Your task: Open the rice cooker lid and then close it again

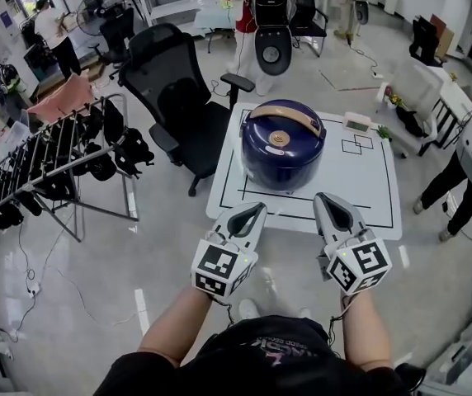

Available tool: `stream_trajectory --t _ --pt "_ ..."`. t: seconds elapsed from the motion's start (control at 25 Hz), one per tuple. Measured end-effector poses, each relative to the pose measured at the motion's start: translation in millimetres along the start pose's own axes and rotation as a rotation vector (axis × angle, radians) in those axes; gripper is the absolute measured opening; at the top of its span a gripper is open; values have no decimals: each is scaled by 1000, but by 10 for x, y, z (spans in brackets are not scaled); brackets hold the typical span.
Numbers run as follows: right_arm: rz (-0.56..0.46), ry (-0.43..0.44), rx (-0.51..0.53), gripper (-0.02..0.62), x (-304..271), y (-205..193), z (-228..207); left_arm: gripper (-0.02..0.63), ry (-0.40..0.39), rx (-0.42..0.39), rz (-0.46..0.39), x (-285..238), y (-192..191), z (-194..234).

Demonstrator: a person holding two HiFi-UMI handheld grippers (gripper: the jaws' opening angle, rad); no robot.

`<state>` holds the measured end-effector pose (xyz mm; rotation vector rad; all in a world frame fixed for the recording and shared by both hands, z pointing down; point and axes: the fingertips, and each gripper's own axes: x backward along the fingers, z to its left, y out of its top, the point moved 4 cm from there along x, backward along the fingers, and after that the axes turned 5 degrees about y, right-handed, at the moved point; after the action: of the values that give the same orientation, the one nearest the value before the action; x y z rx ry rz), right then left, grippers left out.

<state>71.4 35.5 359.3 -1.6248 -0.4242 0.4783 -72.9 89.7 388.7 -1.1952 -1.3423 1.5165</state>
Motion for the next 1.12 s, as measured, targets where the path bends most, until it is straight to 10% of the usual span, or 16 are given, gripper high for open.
stream_trajectory --t 1.12 --pt "-14 238 -5 0 1160 -59 -487 3 266 -26 -15 88 68 -1479"
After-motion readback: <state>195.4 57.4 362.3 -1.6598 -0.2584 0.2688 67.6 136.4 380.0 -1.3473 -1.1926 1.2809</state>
